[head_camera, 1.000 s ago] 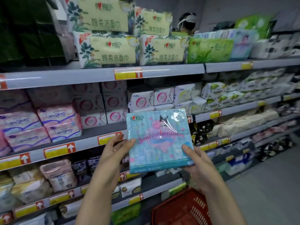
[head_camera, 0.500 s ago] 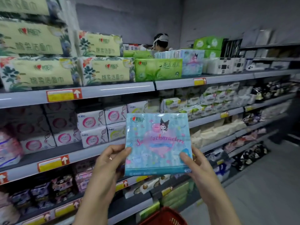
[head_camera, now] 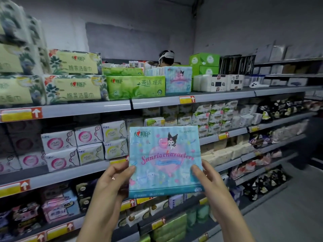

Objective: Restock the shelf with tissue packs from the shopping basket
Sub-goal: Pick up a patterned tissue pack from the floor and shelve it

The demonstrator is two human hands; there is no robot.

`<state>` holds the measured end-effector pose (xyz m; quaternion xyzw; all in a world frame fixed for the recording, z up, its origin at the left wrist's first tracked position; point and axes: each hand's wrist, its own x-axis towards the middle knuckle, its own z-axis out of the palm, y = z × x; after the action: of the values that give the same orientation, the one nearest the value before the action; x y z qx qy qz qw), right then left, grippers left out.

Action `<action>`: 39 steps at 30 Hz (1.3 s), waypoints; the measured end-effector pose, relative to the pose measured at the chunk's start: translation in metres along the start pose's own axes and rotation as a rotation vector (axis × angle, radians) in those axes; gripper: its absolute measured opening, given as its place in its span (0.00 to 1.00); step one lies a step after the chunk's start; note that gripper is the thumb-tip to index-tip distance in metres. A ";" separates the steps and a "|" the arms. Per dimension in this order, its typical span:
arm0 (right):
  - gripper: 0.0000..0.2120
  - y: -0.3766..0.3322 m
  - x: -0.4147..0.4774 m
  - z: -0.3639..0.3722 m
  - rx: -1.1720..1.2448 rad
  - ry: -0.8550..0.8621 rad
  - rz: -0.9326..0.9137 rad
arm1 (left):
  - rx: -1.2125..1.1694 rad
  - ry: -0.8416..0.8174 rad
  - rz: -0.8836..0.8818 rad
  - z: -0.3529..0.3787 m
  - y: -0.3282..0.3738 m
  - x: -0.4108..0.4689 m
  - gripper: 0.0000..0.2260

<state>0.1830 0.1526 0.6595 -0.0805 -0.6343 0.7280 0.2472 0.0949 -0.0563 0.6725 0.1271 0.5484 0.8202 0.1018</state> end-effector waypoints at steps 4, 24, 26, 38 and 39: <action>0.07 -0.002 0.003 -0.024 0.040 0.036 0.008 | -0.016 -0.001 -0.013 0.028 -0.007 0.007 0.14; 0.08 -0.025 0.196 -0.115 -0.012 -0.008 -0.067 | -0.143 0.000 0.071 0.153 -0.051 0.184 0.24; 0.05 -0.034 0.226 -0.121 -0.042 -0.014 -0.073 | -0.188 -0.012 0.094 0.162 -0.047 0.209 0.40; 0.15 -0.078 0.362 -0.128 -0.168 -0.093 -0.296 | -0.070 -0.116 0.314 0.223 0.018 0.308 0.36; 0.14 -0.084 0.371 -0.126 -0.170 -0.099 -0.315 | -0.040 -0.124 0.335 0.225 0.024 0.316 0.38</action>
<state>-0.0620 0.4411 0.7901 0.0350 -0.7097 0.6272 0.3191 -0.1331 0.2280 0.8077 0.2652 0.4957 0.8270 -0.0001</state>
